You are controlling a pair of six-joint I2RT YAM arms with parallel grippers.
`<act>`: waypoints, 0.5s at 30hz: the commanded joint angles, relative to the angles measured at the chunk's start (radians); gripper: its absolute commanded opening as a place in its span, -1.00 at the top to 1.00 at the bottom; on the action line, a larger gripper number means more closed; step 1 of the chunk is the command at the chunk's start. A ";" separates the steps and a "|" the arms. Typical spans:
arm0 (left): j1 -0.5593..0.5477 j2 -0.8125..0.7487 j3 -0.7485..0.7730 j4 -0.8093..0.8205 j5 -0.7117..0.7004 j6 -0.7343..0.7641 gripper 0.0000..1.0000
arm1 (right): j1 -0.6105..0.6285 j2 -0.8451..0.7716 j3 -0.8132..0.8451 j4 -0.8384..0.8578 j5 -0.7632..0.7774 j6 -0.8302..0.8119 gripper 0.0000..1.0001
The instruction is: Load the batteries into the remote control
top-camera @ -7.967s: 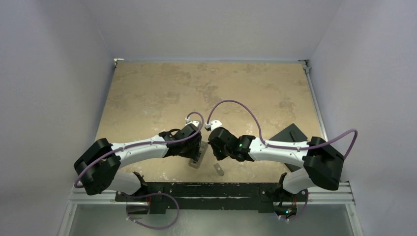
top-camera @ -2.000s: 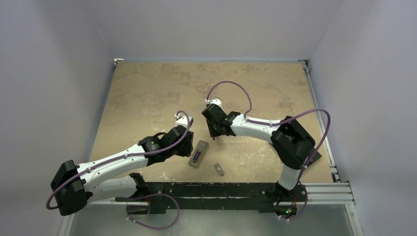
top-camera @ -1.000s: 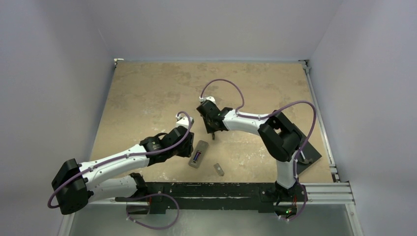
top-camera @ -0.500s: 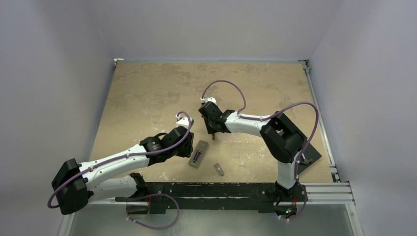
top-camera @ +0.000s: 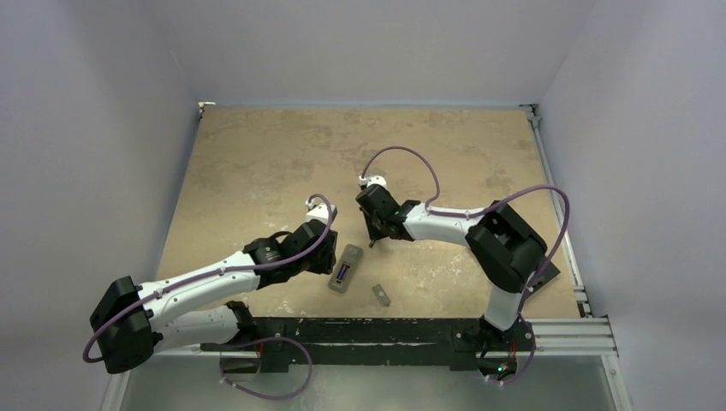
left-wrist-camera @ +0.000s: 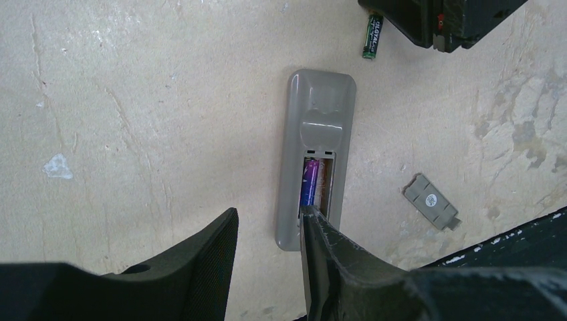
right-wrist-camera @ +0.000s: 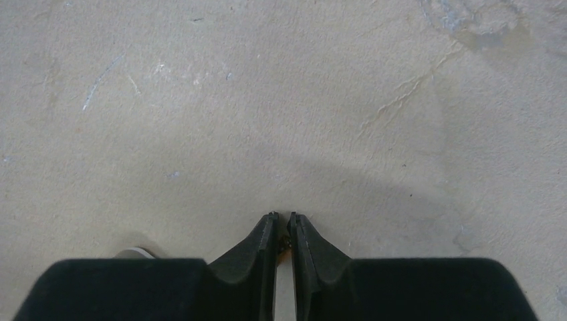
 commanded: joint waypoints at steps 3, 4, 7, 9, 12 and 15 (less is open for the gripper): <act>-0.001 -0.007 0.002 0.018 0.005 -0.019 0.24 | -0.004 -0.040 -0.089 -0.048 -0.005 0.023 0.62; -0.001 -0.010 0.001 0.018 0.006 -0.020 0.24 | -0.004 -0.047 -0.100 -0.045 -0.008 0.027 0.62; -0.002 -0.020 -0.004 0.019 0.012 -0.028 0.24 | -0.004 -0.073 -0.138 -0.022 -0.030 0.036 0.63; -0.001 -0.025 -0.009 0.022 0.017 -0.031 0.24 | -0.002 -0.088 -0.160 -0.008 -0.044 0.039 0.63; -0.001 -0.024 -0.019 0.031 0.028 -0.040 0.24 | -0.002 -0.114 -0.189 0.004 -0.060 0.047 0.63; -0.001 -0.030 -0.033 0.041 0.047 -0.057 0.25 | 0.000 -0.139 -0.217 0.017 -0.079 0.056 0.63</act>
